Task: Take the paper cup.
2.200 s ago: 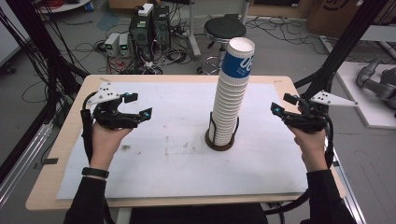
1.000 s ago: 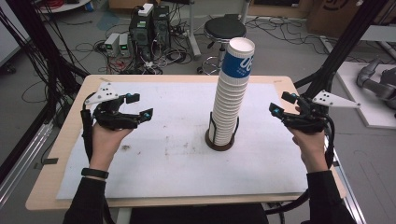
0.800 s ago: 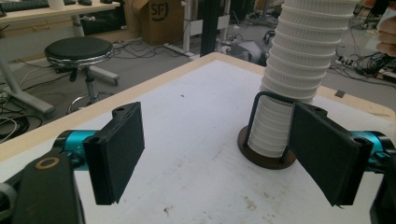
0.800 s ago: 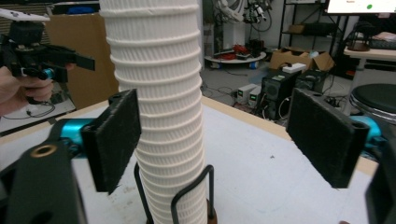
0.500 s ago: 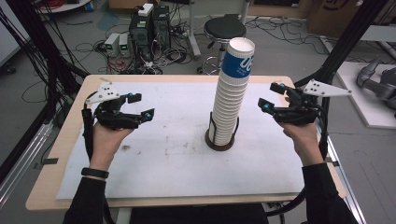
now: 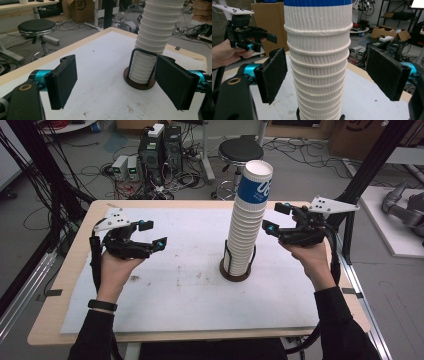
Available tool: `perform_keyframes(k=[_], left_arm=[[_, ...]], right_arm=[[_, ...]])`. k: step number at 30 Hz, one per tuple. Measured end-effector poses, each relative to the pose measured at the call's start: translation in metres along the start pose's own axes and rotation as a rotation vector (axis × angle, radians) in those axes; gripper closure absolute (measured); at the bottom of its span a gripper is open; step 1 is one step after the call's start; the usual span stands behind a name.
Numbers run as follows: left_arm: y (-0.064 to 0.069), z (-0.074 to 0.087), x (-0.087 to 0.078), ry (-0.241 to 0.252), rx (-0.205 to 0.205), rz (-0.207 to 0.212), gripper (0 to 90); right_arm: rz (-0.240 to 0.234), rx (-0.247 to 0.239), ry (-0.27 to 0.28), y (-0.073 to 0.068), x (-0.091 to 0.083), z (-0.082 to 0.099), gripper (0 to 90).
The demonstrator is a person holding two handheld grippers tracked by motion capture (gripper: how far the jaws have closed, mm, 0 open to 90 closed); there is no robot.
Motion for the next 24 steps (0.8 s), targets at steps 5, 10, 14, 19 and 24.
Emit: perform_keyframes(k=[5, 10, 14, 19, 24], left_arm=[[0.000, 0.000, 0.000, 0.000, 0.002, 0.003, 19.0], [0.001, 0.000, 0.001, -0.001, 0.004, 0.006, 19.0], [0.002, -0.001, 0.002, -0.002, 0.006, 0.010, 19.0], [0.003, 0.000, 0.003, -0.006, 0.008, 0.015, 19.0], [0.005, -0.001, 0.005, -0.010, 0.009, 0.020, 19.0]], right_arm=[[-0.003, -0.007, -0.009, -0.001, 0.009, -0.004, 17.8], [-0.008, 0.000, -0.026, -0.004, 0.018, -0.006, 17.8], [-0.009, 0.021, -0.027, -0.002, 0.024, -0.008, 17.8], [-0.019, 0.024, -0.028, -0.004, 0.027, -0.009, 17.8], [-0.026, 0.026, -0.043, -0.005, 0.034, -0.009, 15.7]])
Point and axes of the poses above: each handheld gripper's, and its own axes: x roughly forward along the jaws, z roughly out of its underside, y roughly to its right, the point moved 5 cm from there along x, roughly forward along the jaws
